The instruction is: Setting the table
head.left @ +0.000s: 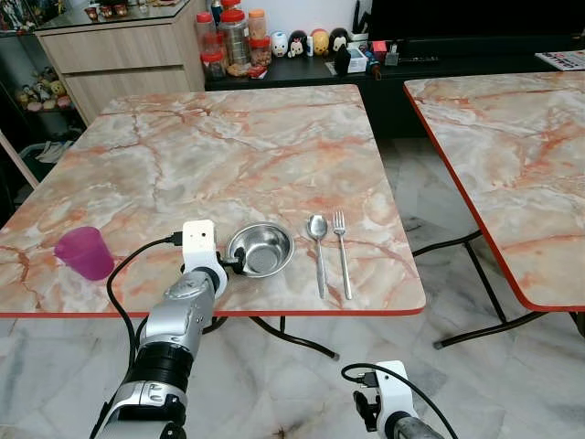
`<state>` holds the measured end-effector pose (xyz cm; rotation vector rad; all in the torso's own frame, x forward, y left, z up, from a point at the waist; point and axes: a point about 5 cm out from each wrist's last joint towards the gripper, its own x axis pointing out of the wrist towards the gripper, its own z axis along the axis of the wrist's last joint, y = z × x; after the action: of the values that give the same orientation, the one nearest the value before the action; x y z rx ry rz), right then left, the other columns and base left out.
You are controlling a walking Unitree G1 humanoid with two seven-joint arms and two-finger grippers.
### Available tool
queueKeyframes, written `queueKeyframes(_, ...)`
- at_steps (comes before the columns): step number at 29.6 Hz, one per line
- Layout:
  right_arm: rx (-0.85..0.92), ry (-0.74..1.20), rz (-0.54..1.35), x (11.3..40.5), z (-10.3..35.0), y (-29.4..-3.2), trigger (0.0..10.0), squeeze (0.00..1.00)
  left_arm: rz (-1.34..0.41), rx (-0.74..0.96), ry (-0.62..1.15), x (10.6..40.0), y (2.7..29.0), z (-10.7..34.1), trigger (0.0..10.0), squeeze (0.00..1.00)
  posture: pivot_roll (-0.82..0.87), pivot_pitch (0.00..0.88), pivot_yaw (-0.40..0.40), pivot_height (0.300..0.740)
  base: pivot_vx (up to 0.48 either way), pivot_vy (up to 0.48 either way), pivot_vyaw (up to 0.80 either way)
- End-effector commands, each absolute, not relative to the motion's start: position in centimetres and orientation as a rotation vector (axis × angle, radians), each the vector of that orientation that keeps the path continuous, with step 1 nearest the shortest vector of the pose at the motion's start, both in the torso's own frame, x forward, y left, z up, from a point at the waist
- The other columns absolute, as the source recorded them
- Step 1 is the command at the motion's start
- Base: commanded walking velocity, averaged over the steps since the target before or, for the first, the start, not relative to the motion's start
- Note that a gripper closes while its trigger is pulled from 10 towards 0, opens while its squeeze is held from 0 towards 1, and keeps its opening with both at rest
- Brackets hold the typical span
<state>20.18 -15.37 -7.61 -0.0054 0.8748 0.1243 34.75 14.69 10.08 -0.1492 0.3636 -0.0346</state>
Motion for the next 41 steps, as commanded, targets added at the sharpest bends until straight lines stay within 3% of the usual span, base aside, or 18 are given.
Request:
queueKeyframes(1,0.002,0.876,0.126,20.2,-7.6,-15.2,10.0,0.0,-0.041,-0.17,0.403,34.5,14.7,9.4,10.0,0.0,0.02,0.019,0.045,0.74,0.0,0.0,0.0)
queueKeyframes(6,0.003,0.877,0.128,20.2,-7.6,-15.1,10.0,0.0,-0.074,-0.182,0.402,34.5,14.4,9.7,10.0,0.0,0.03,0.017,0.047,0.74,0.0,0.0,0.0)
queueKeyframes(8,0.005,0.877,0.128,20.2,-7.6,-15.1,10.0,0.0,-0.095,-0.198,0.406,34.5,14.3,9.8,9.3,0.0,0.03,0.017,0.049,0.74,0.0,0.0,0.0)
queueKeyframes(9,0.005,0.877,0.128,20.2,-7.6,-15.0,10.0,0.0,-0.1,-0.199,0.406,34.5,14.2,9.8,4.1,0.0,0.03,0.016,0.05,0.74,0.0,0.0,0.0)
queueKeyframes(10,0.006,0.877,0.127,20.2,-7.6,-15.0,10.0,0.0,-0.106,-0.201,0.405,34.5,14.2,9.9,0.9,0.0,0.03,0.016,0.05,0.74,0.0,0.0,0.0)
queueKeyframes(11,0.006,0.877,0.127,20.2,-7.6,-15.0,10.0,0.0,-0.109,-0.204,0.405,34.6,14.1,9.9,0.0,0.0,0.03,0.016,0.05,0.74,0.0,0.0,0.0)
queueKeyframes(41,0.012,0.874,0.129,20.3,-7.6,-14.7,10.0,0.0,-0.106,-0.22,0.349,34.9,14.4,11.5,0.0,0.0,0.03,0.012,0.055,0.74,0.0,0.0,0.0)
